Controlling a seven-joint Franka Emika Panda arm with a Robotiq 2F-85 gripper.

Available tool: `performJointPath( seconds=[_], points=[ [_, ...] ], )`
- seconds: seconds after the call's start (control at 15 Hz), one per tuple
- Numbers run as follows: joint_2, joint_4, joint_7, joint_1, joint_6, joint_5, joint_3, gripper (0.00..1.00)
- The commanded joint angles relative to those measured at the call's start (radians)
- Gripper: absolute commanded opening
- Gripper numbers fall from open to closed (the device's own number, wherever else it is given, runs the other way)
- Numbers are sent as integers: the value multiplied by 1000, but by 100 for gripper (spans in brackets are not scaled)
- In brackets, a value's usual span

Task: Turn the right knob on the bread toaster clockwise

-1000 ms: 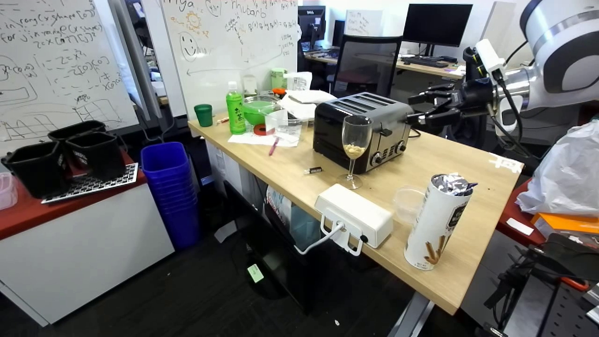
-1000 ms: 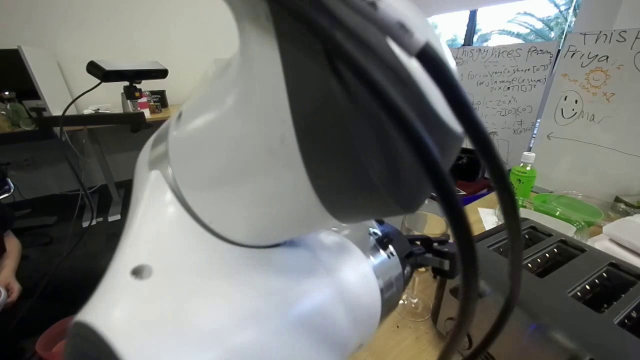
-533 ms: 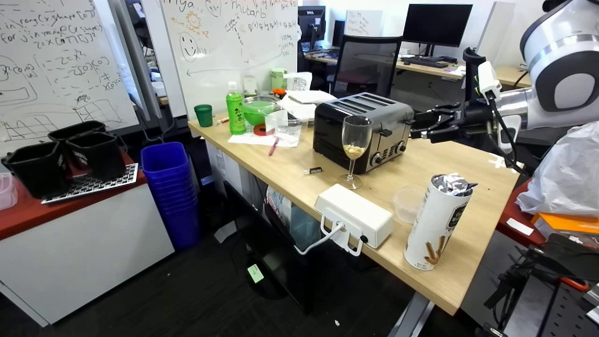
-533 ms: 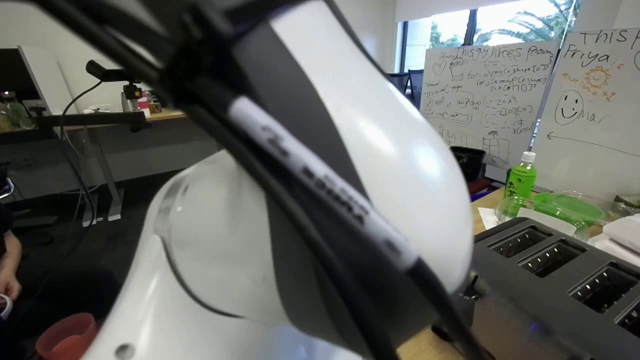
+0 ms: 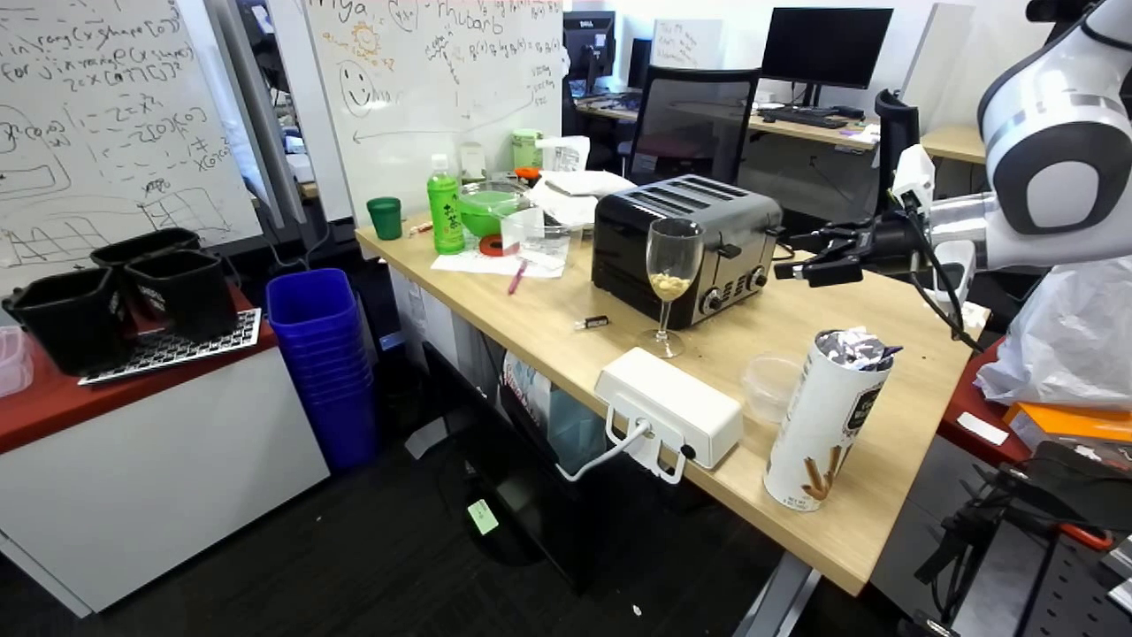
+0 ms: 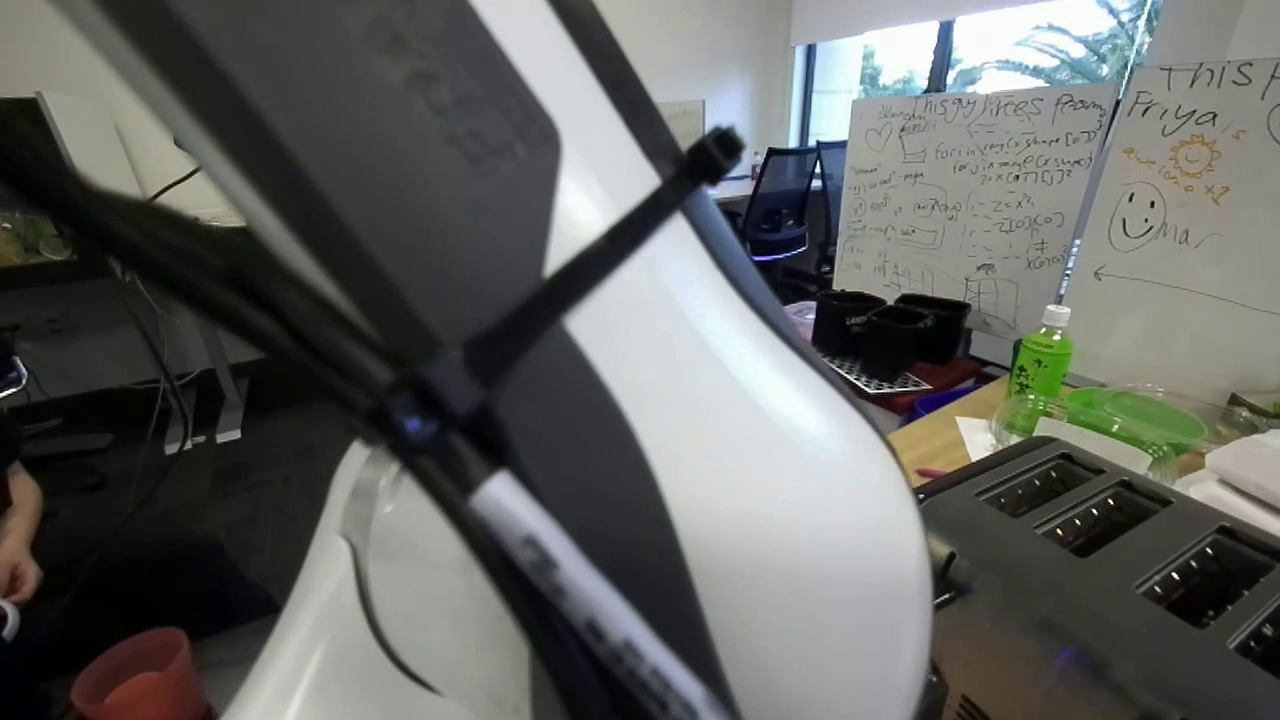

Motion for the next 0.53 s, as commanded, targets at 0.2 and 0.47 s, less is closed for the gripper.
performJointPath(
  seconds=[0.2,0.47],
  points=[
    [12,6,1,-3,-1,7,2,100],
    [18,8,5,-6,-3,11,-1,100]
  ],
)
